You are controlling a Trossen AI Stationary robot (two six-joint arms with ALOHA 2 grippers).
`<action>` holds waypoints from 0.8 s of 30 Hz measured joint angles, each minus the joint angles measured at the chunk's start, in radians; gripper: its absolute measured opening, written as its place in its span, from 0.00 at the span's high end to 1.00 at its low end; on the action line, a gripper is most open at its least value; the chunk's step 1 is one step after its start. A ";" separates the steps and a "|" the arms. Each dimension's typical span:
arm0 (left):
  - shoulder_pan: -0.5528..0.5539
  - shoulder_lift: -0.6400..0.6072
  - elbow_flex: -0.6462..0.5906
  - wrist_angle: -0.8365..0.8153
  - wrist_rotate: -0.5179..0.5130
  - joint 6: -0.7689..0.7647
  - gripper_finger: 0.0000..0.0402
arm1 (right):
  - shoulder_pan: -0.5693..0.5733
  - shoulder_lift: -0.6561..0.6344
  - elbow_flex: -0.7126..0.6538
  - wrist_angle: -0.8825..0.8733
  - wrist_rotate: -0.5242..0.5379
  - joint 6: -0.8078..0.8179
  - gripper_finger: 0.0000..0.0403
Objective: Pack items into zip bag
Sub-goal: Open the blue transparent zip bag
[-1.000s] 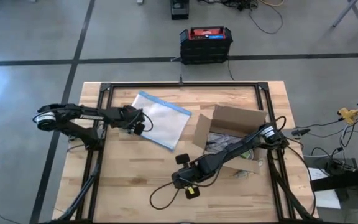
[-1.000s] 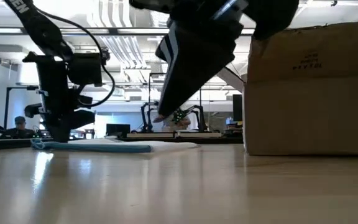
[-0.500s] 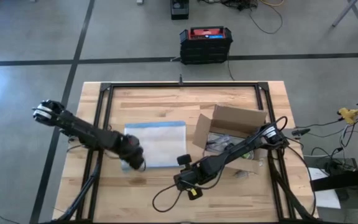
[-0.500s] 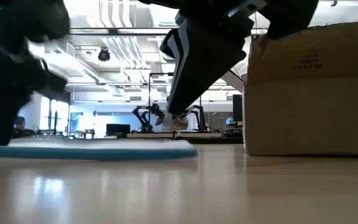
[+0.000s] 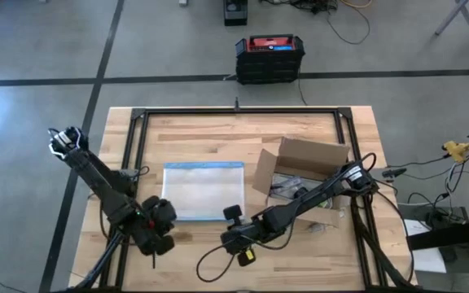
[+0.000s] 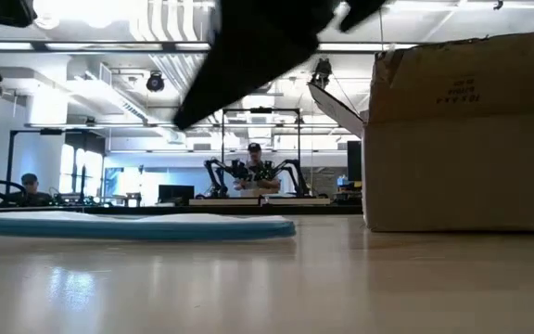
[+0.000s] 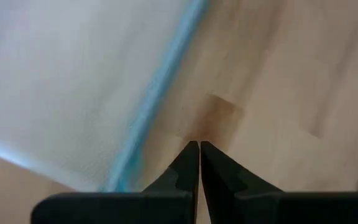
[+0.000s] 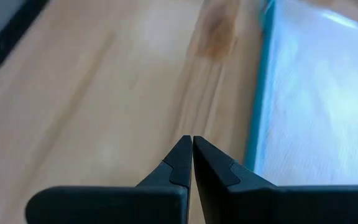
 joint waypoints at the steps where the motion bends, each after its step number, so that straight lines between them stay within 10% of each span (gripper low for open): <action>1: -0.004 0.002 -0.002 -0.010 -0.015 -0.014 1.00 | -0.005 0.005 -0.005 0.035 0.001 0.001 1.00; 11: -0.007 0.003 -0.066 -0.020 0.010 0.004 1.00 | -0.034 0.125 0.054 0.162 0.047 0.000 0.98; 24: -0.007 0.019 -0.161 -0.014 0.093 0.049 0.75 | -0.118 0.270 0.210 0.155 0.034 -0.063 0.65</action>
